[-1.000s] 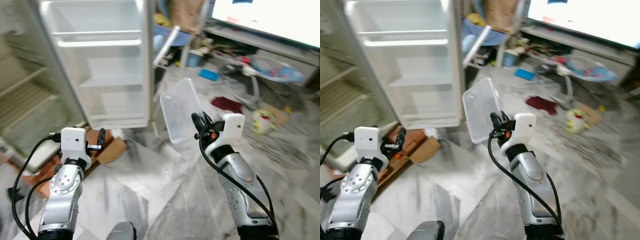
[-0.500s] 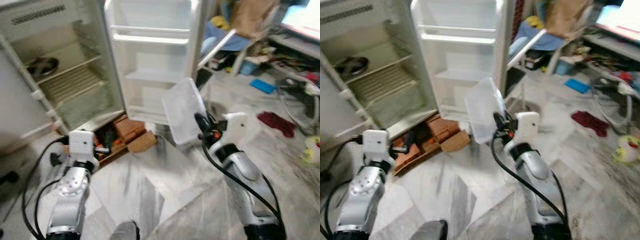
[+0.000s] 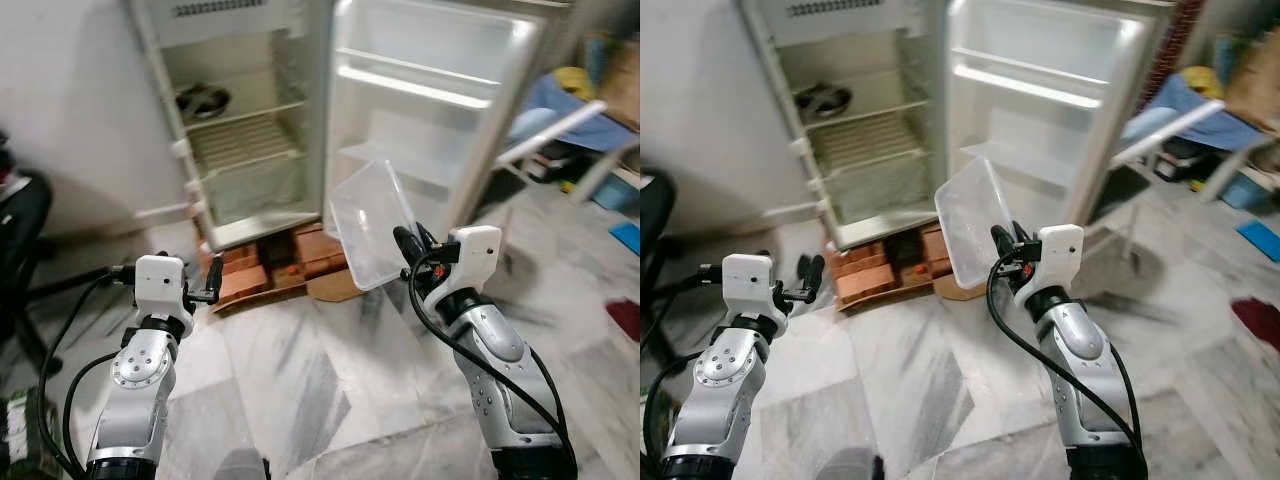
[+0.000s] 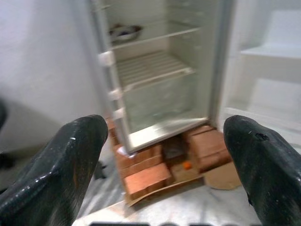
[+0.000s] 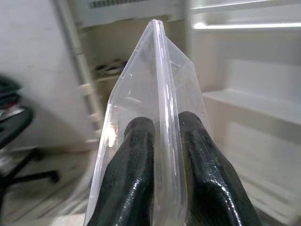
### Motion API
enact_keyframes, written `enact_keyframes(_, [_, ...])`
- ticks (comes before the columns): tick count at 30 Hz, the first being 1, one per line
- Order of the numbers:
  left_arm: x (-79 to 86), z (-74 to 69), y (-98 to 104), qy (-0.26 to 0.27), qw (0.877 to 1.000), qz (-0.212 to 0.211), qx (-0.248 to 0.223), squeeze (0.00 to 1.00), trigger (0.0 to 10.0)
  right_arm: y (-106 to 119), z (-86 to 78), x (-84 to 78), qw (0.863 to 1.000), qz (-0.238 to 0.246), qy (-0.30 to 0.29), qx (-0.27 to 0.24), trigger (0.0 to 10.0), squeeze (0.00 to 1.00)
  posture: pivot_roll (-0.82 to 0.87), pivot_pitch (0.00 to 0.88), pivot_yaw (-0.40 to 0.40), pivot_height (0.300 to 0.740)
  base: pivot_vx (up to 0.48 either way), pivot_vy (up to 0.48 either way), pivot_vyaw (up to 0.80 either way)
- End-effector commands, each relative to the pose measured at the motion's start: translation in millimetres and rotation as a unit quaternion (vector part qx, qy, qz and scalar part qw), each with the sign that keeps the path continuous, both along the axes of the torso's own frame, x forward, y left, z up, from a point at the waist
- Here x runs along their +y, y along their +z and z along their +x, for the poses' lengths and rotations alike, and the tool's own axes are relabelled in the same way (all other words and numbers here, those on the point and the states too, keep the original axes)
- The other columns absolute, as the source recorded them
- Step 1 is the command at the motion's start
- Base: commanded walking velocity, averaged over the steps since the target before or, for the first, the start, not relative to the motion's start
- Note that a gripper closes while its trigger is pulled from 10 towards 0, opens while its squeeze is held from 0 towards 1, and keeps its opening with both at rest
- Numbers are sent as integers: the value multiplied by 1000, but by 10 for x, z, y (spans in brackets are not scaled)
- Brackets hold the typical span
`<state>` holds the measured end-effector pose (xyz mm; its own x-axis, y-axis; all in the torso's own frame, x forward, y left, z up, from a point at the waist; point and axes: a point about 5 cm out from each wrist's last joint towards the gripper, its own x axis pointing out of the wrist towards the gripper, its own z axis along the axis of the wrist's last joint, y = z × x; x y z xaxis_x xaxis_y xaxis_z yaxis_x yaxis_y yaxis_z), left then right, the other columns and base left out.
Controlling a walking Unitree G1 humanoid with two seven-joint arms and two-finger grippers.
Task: Restocking fridge
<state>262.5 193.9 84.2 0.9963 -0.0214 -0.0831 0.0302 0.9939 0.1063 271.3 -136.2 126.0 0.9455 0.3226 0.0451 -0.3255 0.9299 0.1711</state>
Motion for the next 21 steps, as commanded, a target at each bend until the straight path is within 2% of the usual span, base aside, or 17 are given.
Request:
enact_keyframes(1, [9,-34,-30,6,1000,2,4,0,10000,28,1,61,1000,3,8,-6,10000,0,-15,42,-56,740,0,0,800])
enact_keyframes(4, [-21,-54,-29,-3,1000,-6,1,0,10000,22,1,49,1000,7,2,-3,10000,0,-16,43,-56,740,260,0,660])
enact_keyframes(11, [-21,-77,-22,-3,1000,-19,-2,0,10000,-18,-3,-2,1000,10,-12,5,10000,0,-16,46,-58,740,440,0,0])
enact_keyframes(15, [-24,-69,-14,-4,1000,-18,-4,0,10000,-19,-12,96,1000,6,10,3,10000,0,-15,45,-59,740,480,0,0])
enact_keyframes(21, [-30,-67,-8,-6,1000,-20,-6,0,10000,-18,-3,124,1000,0,20,-1,10000,0,-11,50,-60,740,480,0,0])
